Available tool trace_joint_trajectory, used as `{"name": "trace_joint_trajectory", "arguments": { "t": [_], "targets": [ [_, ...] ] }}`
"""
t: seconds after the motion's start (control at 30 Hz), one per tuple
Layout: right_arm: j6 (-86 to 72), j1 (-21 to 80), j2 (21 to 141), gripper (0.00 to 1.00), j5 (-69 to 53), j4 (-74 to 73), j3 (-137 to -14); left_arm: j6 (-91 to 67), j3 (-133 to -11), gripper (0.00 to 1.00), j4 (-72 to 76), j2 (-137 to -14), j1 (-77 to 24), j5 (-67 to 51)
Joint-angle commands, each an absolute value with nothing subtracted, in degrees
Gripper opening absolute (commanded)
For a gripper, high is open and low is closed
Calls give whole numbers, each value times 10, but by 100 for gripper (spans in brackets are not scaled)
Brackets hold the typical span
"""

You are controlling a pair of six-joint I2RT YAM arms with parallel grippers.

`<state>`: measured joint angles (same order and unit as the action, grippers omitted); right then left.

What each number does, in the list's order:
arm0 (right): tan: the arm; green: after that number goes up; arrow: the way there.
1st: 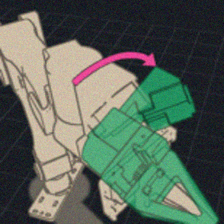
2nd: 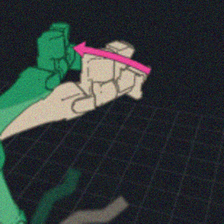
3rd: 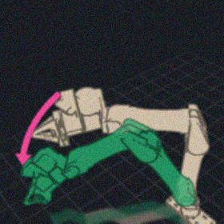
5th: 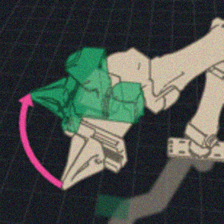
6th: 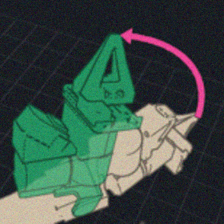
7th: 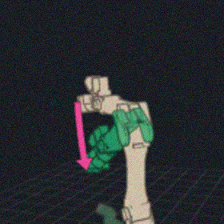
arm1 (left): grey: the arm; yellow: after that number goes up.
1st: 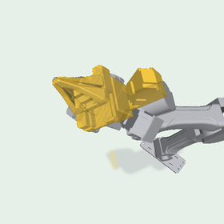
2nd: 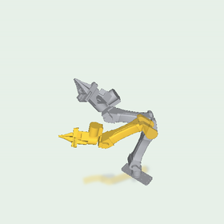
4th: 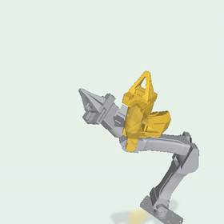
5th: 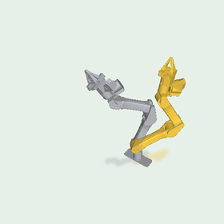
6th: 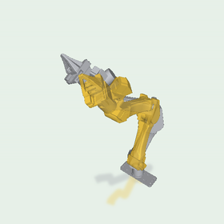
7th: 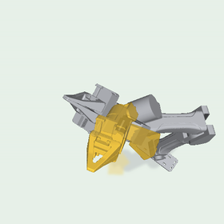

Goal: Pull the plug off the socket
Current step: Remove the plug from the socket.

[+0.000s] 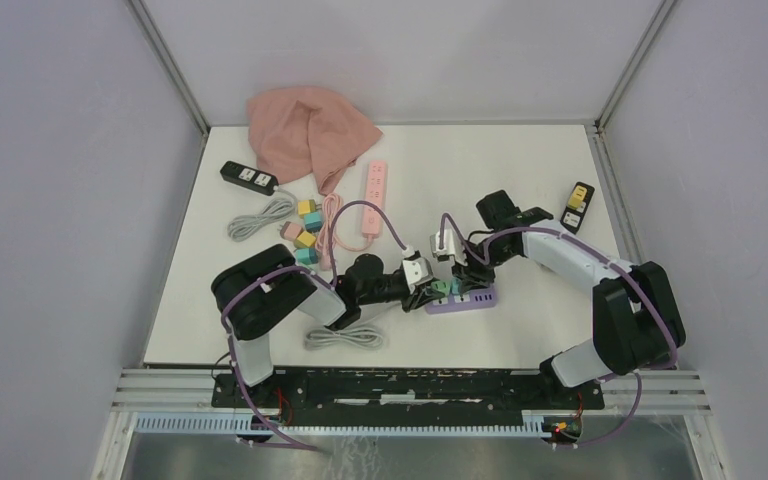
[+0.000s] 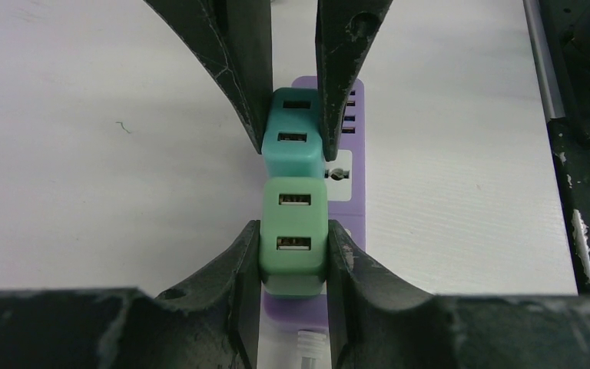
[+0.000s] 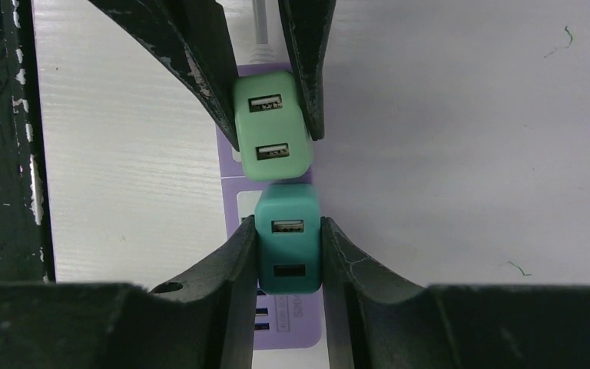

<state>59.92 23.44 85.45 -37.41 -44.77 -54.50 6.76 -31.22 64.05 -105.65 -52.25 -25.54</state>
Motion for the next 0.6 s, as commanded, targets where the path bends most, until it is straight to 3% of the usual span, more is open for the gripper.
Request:
{"name": "trace_joint_trajectory", "arguments": {
  "t": [0.0, 0.27, 0.57],
  "targets": [
    [608, 206, 847, 0, -357, -442, -556, 99, -298, 3, 612, -1075, -523, -241],
    [759, 219, 835, 0, -447, -555, -550, 100, -293, 3, 614, -1073, -515, -242],
    [507, 247, 823, 0, -432, -392, -557, 93, -292, 3, 617, -1076, -515, -243]
  ]
}}
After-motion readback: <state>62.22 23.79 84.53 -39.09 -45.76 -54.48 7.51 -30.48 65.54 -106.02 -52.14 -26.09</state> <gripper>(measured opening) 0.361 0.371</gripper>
